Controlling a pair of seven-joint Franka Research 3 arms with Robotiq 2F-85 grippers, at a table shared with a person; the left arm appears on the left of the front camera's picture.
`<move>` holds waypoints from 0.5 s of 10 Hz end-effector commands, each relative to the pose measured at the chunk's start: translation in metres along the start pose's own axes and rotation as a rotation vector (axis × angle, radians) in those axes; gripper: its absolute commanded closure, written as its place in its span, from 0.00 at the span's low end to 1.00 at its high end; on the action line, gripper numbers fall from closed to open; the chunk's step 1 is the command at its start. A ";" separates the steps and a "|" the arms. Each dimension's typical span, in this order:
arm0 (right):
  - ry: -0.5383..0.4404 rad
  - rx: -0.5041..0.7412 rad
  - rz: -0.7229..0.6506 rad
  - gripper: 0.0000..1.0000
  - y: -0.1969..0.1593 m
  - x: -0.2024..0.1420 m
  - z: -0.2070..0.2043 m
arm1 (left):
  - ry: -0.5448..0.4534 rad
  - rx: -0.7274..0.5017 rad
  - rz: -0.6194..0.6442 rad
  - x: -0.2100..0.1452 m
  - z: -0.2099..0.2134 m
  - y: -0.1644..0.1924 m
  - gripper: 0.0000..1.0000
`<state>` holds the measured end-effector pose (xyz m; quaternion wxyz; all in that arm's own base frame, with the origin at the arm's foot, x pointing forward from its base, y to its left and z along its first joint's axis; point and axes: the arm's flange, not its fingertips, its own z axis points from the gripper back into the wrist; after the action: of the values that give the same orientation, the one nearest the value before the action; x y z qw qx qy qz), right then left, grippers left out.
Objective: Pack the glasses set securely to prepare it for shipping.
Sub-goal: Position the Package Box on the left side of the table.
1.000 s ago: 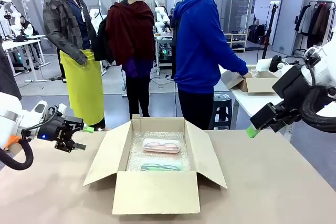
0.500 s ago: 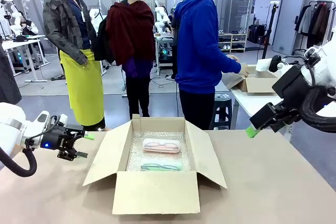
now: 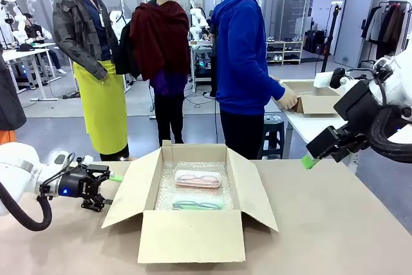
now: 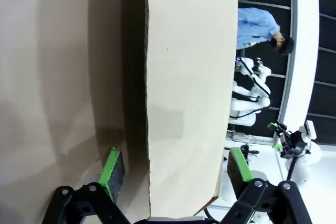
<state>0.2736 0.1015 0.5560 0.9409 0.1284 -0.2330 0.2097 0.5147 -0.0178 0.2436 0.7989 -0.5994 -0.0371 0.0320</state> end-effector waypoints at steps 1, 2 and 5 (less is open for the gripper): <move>-0.006 -0.012 -0.024 0.04 0.001 -0.002 -0.003 | 0.013 -0.117 0.055 0.002 0.003 -0.007 0.00; -0.006 -0.012 -0.024 0.04 0.001 -0.002 -0.003 | 0.017 -0.133 0.042 -0.001 0.000 -0.011 0.00; -0.006 -0.012 -0.024 0.04 0.001 -0.002 -0.003 | 0.004 -0.173 0.021 -0.005 -0.004 -0.016 0.59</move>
<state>0.2736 0.1015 0.5561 0.9408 0.1287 -0.2331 0.2098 0.5115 -0.0278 0.2542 0.7565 -0.6530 -0.0197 0.0309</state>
